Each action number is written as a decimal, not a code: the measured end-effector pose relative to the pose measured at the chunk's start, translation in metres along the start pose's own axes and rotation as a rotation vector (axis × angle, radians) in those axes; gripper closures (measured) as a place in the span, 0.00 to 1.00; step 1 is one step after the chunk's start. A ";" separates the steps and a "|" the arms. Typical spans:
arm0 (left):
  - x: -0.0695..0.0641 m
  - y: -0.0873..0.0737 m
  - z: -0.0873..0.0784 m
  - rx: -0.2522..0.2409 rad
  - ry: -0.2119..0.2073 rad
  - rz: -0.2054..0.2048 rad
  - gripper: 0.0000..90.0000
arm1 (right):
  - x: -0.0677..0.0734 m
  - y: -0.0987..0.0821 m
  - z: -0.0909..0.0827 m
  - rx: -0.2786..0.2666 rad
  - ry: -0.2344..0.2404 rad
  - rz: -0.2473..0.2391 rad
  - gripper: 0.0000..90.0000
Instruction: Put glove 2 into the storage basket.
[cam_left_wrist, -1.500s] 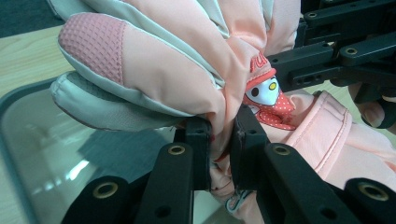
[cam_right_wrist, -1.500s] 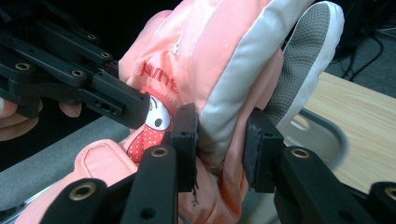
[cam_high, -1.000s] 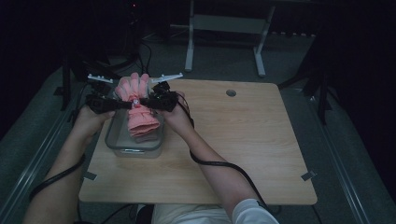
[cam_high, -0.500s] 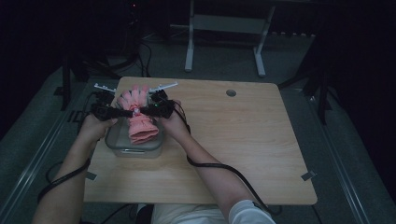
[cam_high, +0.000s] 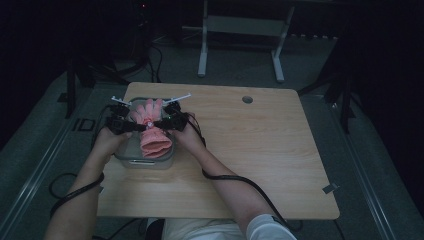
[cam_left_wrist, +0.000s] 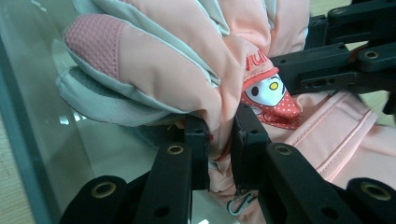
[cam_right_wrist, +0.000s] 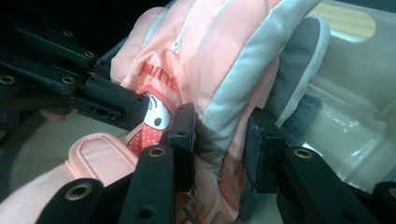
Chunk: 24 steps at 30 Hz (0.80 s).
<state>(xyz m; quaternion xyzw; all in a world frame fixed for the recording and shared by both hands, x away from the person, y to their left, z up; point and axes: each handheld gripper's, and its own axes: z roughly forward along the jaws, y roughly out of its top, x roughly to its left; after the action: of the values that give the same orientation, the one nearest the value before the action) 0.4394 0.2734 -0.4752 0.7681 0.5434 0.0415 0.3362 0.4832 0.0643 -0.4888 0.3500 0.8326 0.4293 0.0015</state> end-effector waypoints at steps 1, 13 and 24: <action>0.000 0.000 0.001 0.001 0.001 -0.009 0.86 | 0.000 0.000 0.000 0.006 -0.008 -0.008 0.74; 0.002 0.002 0.005 -0.016 0.013 -0.081 0.76 | -0.008 0.007 -0.010 -0.014 -0.041 -0.022 0.55; -0.009 0.005 0.008 -0.053 0.101 -0.023 0.56 | -0.012 0.005 -0.040 -0.053 -0.008 -0.054 0.38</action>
<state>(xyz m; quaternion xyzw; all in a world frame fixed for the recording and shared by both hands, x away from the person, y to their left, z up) 0.4432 0.2611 -0.4758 0.7496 0.5671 0.0910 0.3291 0.4830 0.0311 -0.4638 0.3291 0.8301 0.4494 0.0257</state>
